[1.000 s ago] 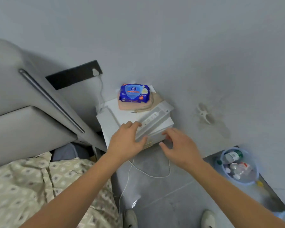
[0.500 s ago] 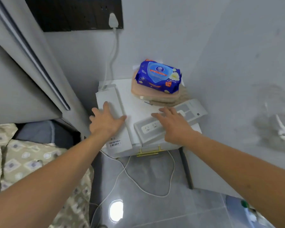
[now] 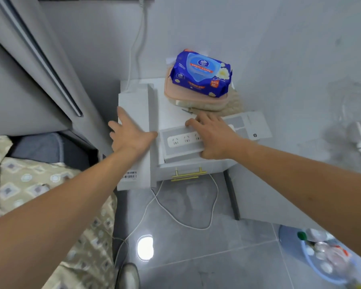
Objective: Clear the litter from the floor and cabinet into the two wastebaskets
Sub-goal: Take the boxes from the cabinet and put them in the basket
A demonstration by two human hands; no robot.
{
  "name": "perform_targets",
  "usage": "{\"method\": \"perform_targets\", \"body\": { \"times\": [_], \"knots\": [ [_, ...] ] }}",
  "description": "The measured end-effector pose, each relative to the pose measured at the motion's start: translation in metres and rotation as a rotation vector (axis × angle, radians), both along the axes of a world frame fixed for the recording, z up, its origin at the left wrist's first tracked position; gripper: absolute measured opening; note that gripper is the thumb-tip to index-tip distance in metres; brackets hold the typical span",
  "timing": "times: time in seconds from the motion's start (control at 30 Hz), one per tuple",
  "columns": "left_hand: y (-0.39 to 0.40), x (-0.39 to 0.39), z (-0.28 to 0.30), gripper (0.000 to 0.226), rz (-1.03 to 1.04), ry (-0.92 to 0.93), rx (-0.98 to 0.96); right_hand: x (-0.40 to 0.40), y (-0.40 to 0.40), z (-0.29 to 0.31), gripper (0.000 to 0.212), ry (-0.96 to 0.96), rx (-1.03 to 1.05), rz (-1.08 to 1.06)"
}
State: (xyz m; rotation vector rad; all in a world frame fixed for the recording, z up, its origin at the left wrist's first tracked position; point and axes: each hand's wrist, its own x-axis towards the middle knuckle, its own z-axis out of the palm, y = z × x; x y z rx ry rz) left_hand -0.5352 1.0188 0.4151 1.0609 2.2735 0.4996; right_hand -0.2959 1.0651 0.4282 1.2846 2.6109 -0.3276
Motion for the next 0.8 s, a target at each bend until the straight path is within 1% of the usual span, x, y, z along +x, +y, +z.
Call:
{"method": "perform_targets", "body": {
  "times": [0.1, 0.23, 0.43, 0.53, 0.67, 0.8],
  "knots": [
    [-0.023, -0.013, 0.025, 0.120, -0.048, -0.043, 0.057, -0.009, -0.019, 0.024, 0.094, -0.005, -0.020, -0.045],
    [-0.061, -0.025, 0.055, 0.124, -0.122, 0.035, 0.090, -0.012, -0.048, 0.055, 0.096, -0.019, -0.111, -0.125],
    [-0.116, -0.014, 0.101, 0.124, -0.298, -0.150, 0.191, 0.029, -0.109, 0.097, 0.094, 0.074, -0.152, -0.332],
    [-0.137, 0.018, 0.112, 0.125, -0.478, -0.200, 0.202, 0.068, -0.148, 0.104, 0.095, 0.097, -0.173, -0.416],
    [-0.171, 0.083, 0.114, 0.110, -0.740, -0.200, 0.207, 0.130, -0.223, 0.098, 0.094, 0.157, -0.211, -0.583],
    [-0.217, 0.168, 0.106, 0.103, -1.027, -0.257, 0.205, 0.211, -0.318, 0.079, 0.092, 0.207, -0.239, -0.738]
  ]
}}
